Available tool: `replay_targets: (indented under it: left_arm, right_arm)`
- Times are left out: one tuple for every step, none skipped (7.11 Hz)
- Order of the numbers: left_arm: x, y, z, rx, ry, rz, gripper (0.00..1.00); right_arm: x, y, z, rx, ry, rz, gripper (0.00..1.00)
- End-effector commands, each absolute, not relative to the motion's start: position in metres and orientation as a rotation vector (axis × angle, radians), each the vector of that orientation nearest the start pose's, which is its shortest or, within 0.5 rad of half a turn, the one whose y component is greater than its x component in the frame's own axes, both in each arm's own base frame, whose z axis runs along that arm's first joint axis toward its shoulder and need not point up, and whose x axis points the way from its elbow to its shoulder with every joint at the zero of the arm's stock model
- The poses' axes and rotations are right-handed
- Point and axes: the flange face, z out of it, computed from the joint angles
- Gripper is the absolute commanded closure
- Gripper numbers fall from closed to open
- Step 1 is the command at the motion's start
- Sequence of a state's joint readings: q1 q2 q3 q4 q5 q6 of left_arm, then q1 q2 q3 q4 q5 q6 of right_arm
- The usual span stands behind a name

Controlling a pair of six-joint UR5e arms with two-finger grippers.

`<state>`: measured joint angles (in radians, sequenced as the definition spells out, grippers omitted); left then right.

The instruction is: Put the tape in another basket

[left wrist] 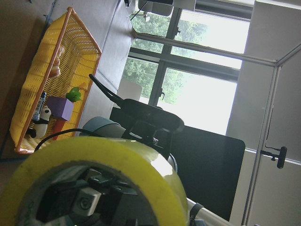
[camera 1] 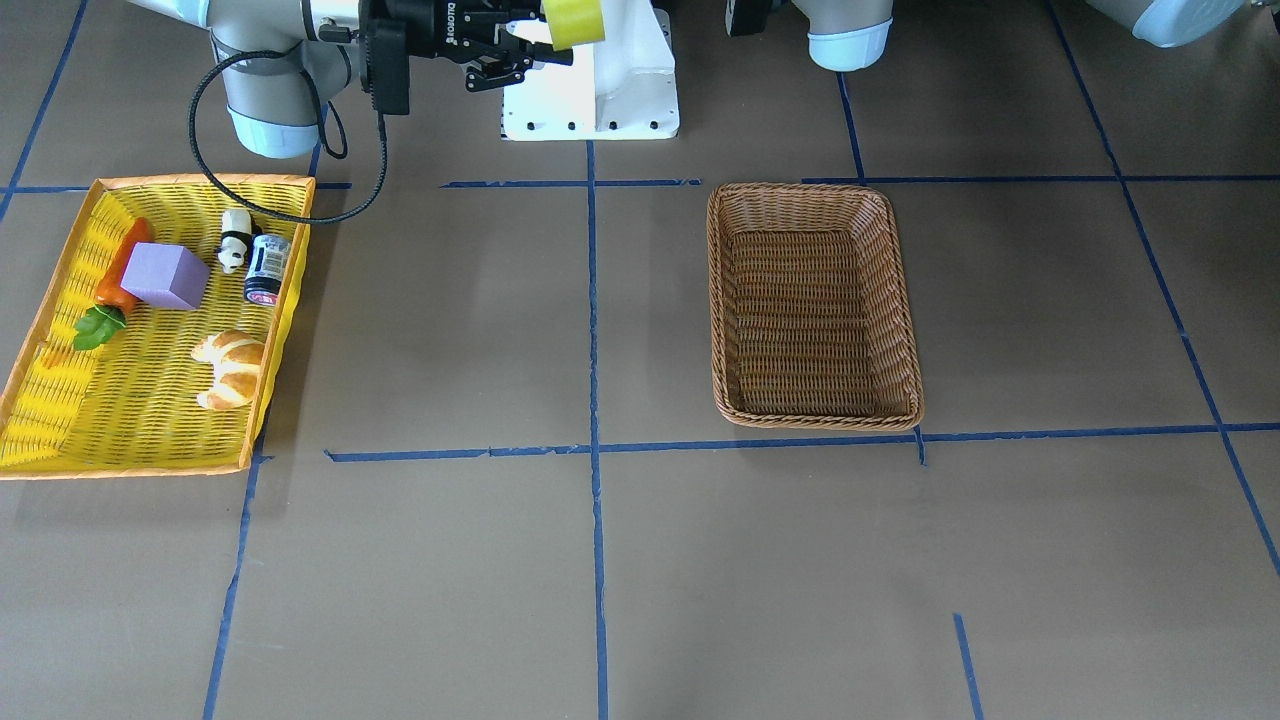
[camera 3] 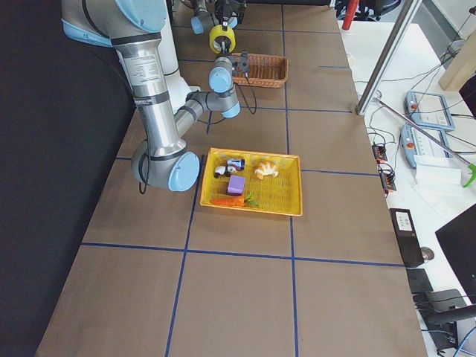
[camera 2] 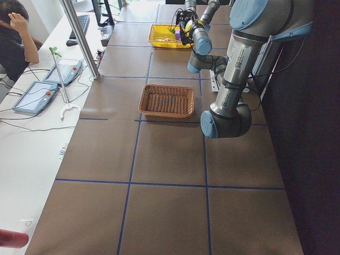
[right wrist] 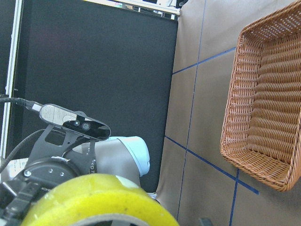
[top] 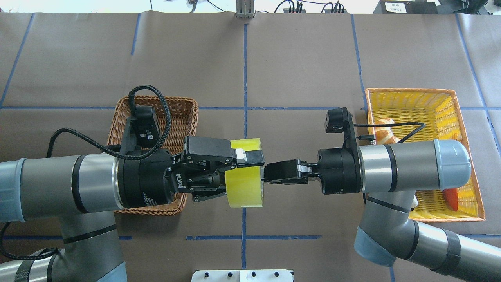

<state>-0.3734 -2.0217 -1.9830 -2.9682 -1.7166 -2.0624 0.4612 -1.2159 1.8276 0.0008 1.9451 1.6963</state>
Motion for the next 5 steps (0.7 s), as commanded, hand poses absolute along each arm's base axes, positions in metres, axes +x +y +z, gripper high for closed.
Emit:
replay_targets:
  left_arm:
    - [0.371,-0.273,0.103,-0.228,2.275,-0.299,1.00]
    - [0.364,-0.271,0.098,-0.226,2.292,-0.293,1.00]
    - [0.360,-0.272,0.097,-0.215,2.304,-0.311,1.00]
    - [0.358,-0.273,0.099,-0.210,2.302,-0.315,1.00]
    - [0.354,-0.278,0.102,-0.191,2.300,-0.323,1.00]
  right_arm:
    - [-0.392,-0.303,0.200,0.151,-2.135,-0.067,0.00]
    - [-0.391,-0.304,0.201,0.157,-2.131,-0.068,0.00]
    - [-0.387,-0.308,0.204,0.166,-2.125,-0.064,0.00]
    - [-0.379,-0.314,0.205,0.180,-2.120,-0.059,0.00]
    - [-0.369,-0.318,0.214,0.180,-2.100,-0.065,0.00]
